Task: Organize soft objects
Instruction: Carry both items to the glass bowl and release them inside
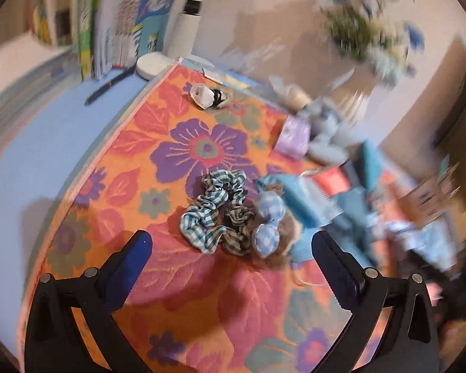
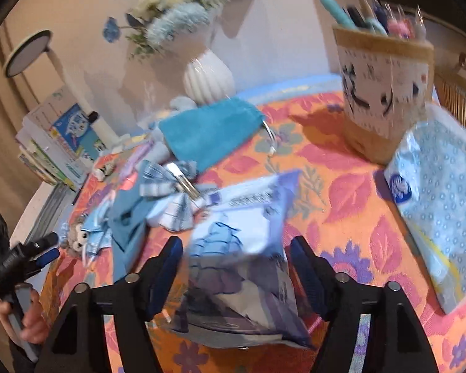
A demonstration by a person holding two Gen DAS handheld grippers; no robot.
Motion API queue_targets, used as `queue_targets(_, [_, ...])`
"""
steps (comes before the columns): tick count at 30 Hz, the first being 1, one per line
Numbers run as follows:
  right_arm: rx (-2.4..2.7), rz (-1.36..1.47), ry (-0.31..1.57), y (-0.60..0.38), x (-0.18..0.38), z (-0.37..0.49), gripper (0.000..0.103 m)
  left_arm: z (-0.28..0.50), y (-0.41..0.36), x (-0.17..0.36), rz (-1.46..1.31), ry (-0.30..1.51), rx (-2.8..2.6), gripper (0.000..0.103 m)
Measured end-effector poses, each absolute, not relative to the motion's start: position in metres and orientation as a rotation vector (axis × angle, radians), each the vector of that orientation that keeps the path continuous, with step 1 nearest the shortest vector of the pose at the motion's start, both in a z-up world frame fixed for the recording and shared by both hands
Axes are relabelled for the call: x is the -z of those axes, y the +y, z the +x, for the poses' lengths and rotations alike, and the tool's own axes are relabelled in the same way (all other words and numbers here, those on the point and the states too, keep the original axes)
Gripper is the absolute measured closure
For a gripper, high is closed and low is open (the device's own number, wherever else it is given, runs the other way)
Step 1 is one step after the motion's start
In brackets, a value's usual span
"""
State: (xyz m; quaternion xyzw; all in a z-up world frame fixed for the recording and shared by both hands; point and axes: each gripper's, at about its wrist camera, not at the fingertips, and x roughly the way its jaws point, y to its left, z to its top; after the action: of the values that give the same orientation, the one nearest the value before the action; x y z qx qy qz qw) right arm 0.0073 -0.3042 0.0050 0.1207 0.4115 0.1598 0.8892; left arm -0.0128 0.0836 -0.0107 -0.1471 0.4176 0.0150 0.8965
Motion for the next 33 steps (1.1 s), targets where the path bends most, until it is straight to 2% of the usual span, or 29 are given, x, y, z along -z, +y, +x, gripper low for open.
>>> queue_targets(1, [-0.326,0.254,0.864,-0.305,-0.003,0.008,0.026,-0.007,0.075,0.014,-0.264,0.877,-0.055,0.001])
queue_targets(4, [-0.315,0.277,0.927,-0.306,0.007,0.013,0.016,0.011,0.059,0.024,-0.197,0.926,-0.097,0.022])
queue_targets(6, [-0.33,0.286,0.929,-0.306,0.007,0.013,0.014,0.013,0.062,0.023,-0.227,0.912,-0.108,0.028])
queue_targets(8, [-0.339,0.288,0.93,-0.305,0.007,0.012,0.014,0.014,0.068,0.024,-0.25,0.9,-0.11,0.055])
queue_targets(10, [-0.339,0.287,0.928,-0.305,0.007,0.012,0.011,0.012,0.071,0.024,-0.264,0.884,-0.117,0.065])
queue_targets(16, [-0.324,0.245,0.929,-0.298,0.007,0.012,0.012,-0.003,0.075,0.012,-0.316,0.775,-0.047,0.068])
queue_targets(17, [-0.314,0.231,0.927,-0.296,0.007,0.012,0.016,-0.005,0.074,0.01,-0.306,0.768,-0.048,0.068])
queue_targets(18, [-0.303,0.217,0.922,-0.295,0.006,0.011,0.032,-0.005,0.07,0.008,-0.297,0.761,-0.047,0.068])
queue_targets(19, [-0.286,0.196,0.908,-0.293,0.004,0.009,0.037,-0.007,0.067,0.005,-0.292,0.751,-0.04,0.068])
queue_targets(22, [-0.299,0.159,0.856,-0.288,-0.002,0.001,0.038,-0.012,0.056,-0.009,-0.293,0.727,0.001,0.068])
queue_targets(25, [-0.302,0.103,0.703,-0.28,-0.019,-0.022,0.04,-0.017,0.037,-0.032,-0.248,0.688,0.026,0.068])
queue_targets(33, [-0.261,0.193,0.613,-0.316,-0.054,-0.037,0.041,-0.015,-0.04,-0.103,-0.184,0.557,0.178,0.068])
